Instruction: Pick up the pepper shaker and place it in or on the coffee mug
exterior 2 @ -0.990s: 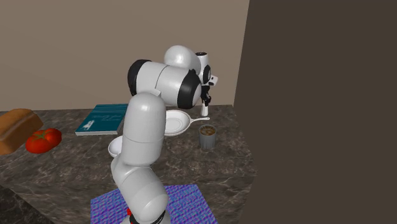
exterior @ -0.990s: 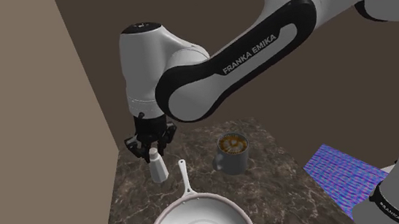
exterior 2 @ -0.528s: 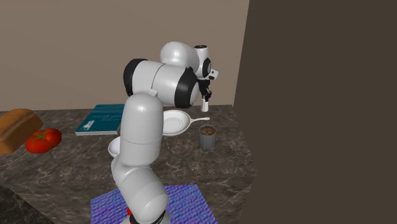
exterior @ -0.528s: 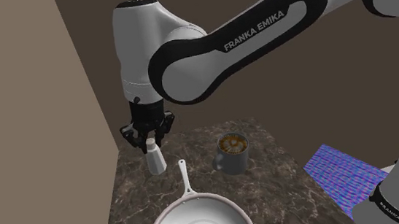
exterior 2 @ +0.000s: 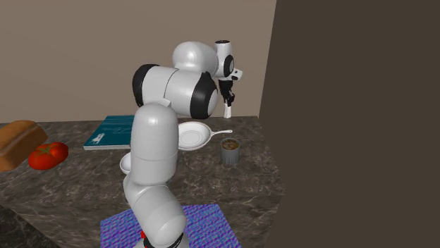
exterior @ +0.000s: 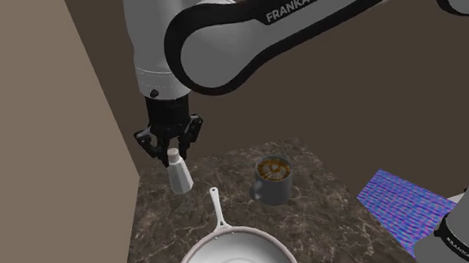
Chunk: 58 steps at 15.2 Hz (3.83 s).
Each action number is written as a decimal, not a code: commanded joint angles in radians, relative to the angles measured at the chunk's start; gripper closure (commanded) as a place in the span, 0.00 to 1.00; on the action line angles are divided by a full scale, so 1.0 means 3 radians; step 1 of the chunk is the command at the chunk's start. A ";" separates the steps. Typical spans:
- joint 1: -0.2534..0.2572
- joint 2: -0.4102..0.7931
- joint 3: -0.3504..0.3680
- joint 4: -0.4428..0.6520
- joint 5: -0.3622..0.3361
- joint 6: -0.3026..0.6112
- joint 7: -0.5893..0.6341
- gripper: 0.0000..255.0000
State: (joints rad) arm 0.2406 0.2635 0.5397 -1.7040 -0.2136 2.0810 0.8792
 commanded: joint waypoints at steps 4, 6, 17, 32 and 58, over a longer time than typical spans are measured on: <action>0.0006 -0.0030 0.0014 0.0187 0.0033 -0.0212 -0.0031 1.00; 0.0008 -0.0040 0.0018 0.0264 0.0044 -0.0297 -0.0042 1.00; -0.0284 -0.0809 -0.0018 -0.0273 0.0524 -0.0392 -0.0463 1.00; -0.0402 -0.2444 -0.0686 -0.1688 0.1243 -0.0516 -0.1520 1.00; -0.0373 -0.2311 -0.0575 -0.2436 0.1299 0.0364 -0.1527 1.00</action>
State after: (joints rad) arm 0.1286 -0.4311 0.3669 -2.4339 0.1757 2.1899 0.4209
